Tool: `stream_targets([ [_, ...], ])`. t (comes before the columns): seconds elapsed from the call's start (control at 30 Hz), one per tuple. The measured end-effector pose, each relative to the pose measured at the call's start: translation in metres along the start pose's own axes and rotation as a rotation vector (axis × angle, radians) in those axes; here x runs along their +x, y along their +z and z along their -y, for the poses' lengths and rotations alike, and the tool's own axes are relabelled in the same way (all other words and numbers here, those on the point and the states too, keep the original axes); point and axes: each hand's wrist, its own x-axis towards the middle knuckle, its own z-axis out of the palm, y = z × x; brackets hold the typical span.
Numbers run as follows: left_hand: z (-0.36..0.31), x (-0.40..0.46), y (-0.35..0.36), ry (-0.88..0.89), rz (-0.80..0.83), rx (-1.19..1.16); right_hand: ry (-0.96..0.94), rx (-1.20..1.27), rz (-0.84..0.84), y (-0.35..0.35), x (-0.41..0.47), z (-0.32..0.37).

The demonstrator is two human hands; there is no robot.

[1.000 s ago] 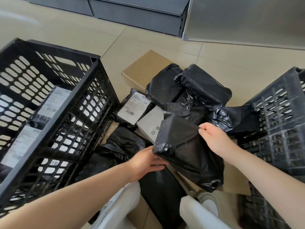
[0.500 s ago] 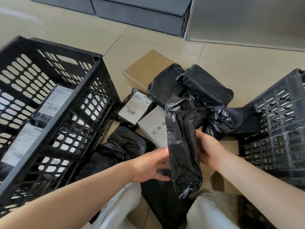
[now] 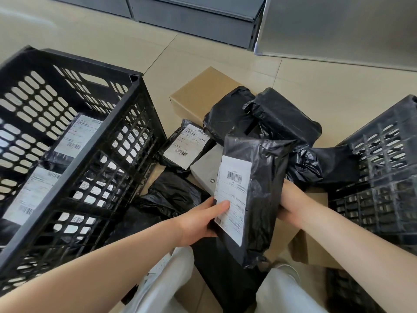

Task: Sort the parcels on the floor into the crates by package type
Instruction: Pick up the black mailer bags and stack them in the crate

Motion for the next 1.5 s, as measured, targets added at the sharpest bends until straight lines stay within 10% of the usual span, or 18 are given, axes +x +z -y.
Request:
stream_targets([
  [0.43, -0.027, -0.006, -0.031, 0.133, -0.168, 0.316, -0.086, 0.178, -0.088, -0.050, 0.002, 0.062],
  [0.93, -0.100, -0.013, 0.000, 0.403, -0.242, 1.781, -0.271, -1.635, 0.220, 0.007, -0.018, 0.079],
  [1.27, -0.097, -0.013, -0.007, 0.615, -0.406, 1.681, -0.149, -1.433, 0.151, 0.008, -0.014, 0.061],
  [1.5, -0.077, -0.006, -0.013, 0.498, -0.573, 0.893, 0.062, -0.619, 0.090, -0.012, -0.004, 0.046],
])
